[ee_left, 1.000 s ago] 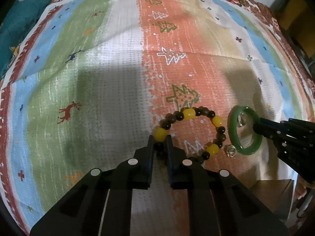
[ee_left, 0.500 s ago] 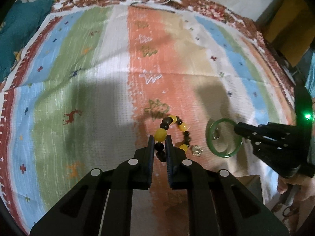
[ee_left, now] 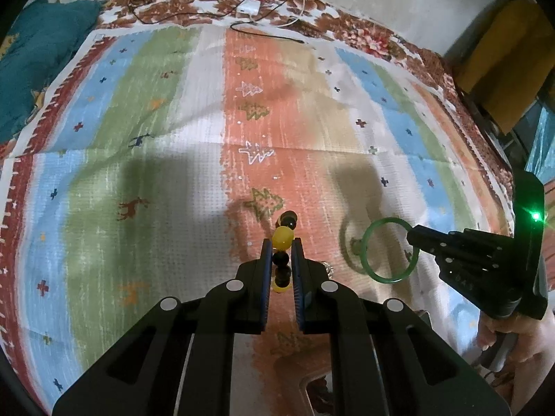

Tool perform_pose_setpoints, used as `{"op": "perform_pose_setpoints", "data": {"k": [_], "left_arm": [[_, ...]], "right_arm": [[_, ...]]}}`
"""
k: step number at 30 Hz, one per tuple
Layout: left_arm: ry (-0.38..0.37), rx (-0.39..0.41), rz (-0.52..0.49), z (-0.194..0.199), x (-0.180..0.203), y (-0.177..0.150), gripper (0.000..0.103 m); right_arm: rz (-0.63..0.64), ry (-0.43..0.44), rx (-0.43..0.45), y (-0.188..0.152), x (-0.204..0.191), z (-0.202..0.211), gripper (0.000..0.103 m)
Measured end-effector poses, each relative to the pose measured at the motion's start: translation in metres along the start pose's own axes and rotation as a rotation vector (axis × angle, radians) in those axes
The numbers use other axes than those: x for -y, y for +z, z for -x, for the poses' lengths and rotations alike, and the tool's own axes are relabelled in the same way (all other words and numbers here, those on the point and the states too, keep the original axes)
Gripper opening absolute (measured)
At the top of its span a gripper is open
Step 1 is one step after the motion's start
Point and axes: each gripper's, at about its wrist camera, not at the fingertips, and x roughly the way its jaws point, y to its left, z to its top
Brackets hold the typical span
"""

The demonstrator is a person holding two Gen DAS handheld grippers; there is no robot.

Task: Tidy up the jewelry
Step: 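Lift the yellow-and-dark bracelet with left tool while right tool lifts the green bangle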

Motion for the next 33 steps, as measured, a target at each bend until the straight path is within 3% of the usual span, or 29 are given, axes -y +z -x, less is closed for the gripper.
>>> {"op": "perform_pose_setpoints", "data": {"k": [23,33], "left_arm": [[-0.009,0.066,0.023,0.035,0.009,-0.007,0.01],[-0.057,0.097,0.022,0.053,0.016,-0.015,0.01]], "right_arm": [[0.027,0.044,0.076,-0.006,-0.014,0.038,0.009],[0.032,0.055,0.097,-0.01,-0.017,0.049,0.009]]}}
